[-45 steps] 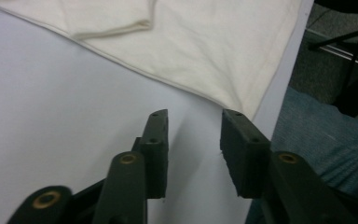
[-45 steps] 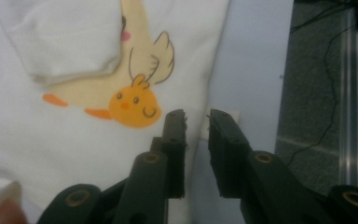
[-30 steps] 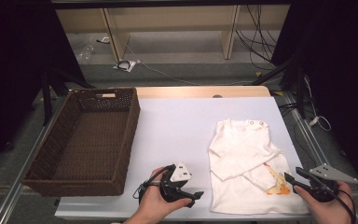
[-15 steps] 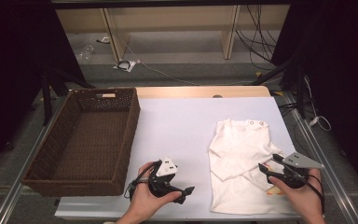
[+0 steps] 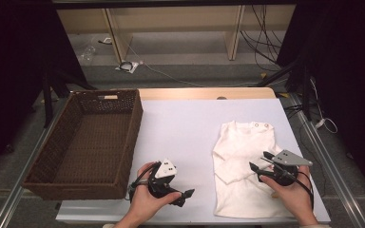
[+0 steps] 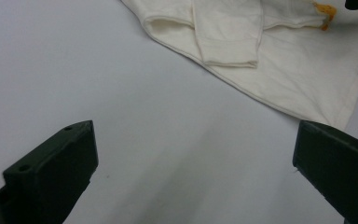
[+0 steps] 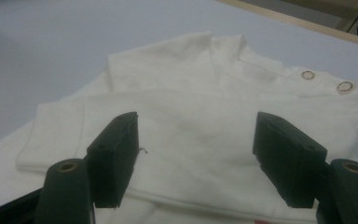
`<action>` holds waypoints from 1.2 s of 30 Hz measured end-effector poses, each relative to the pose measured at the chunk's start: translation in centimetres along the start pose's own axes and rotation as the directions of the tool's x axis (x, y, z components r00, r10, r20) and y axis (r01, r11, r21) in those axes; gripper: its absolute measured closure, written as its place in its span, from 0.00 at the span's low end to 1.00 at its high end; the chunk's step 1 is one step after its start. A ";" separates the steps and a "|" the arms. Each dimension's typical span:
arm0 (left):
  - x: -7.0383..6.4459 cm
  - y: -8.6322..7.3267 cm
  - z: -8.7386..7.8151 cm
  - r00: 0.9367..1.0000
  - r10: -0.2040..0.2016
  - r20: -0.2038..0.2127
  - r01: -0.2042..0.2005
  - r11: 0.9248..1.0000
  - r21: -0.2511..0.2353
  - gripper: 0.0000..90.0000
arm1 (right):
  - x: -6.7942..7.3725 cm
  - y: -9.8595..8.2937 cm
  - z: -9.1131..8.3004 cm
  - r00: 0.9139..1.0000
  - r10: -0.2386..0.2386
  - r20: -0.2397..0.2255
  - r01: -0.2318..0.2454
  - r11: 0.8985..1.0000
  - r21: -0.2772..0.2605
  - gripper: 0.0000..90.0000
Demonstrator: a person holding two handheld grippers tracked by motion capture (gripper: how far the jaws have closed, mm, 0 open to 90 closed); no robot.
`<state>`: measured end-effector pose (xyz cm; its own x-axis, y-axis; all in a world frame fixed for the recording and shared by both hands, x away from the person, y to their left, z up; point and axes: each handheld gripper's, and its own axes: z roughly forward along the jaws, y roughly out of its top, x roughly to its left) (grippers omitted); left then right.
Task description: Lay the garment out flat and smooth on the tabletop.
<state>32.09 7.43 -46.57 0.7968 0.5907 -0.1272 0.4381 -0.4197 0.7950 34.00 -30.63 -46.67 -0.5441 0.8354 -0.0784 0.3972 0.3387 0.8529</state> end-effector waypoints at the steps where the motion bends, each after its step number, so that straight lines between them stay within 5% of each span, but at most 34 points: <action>1: 0.0 0.0 0.0 1.000 -0.005 0.002 0.005 1.000 -0.002 0.00 | 0.0 0.0 0.0 1.000 0.004 -0.001 -0.004 1.000 0.000 0.36; 7: 0.1 0.0 -0.3 1.000 -0.005 -0.013 0.005 1.000 -0.015 0.00 | 0.3 0.2 -0.1 1.000 0.009 -0.002 -0.009 1.000 -0.014 0.36; 13: 0.2 0.1 -0.2 1.000 -0.014 -0.013 0.014 1.000 -0.018 0.00 | 1.5 0.5 0.5 0.998 -0.013 -0.069 0.013 1.000 -0.002 0.41; 15: 0.2 0.1 -0.2 1.000 -0.012 -0.016 0.012 1.000 -0.018 0.00 | 2.8 0.7 1.5 0.991 -0.034 -0.127 0.038 0.999 0.024 0.42; 25: 0.3 0.0 -0.4 1.000 -0.017 -0.016 0.017 1.000 -0.025 0.00 | 6.2 1.0 4.6 0.963 -0.070 -0.261 0.105 0.987 0.121 0.51; 31: 0.0 0.2 -0.4 1.000 -0.007 -0.024 0.006 1.000 -0.026 0.00 | 7.5 1.2 5.2 0.949 -0.128 -0.289 0.176 0.973 0.147 0.61; 36: -0.1 0.2 -0.4 1.000 -0.004 -0.028 0.003 1.000 -0.026 0.00 | 7.7 1.2 5.3 0.950 -0.148 -0.275 0.201 0.964 0.174 0.77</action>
<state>31.93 7.58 -46.20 0.7833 0.6111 -0.1139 0.4295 -0.3996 0.8098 34.15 -21.48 -48.97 -0.7792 0.6240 -0.0588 0.4024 0.5699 0.7164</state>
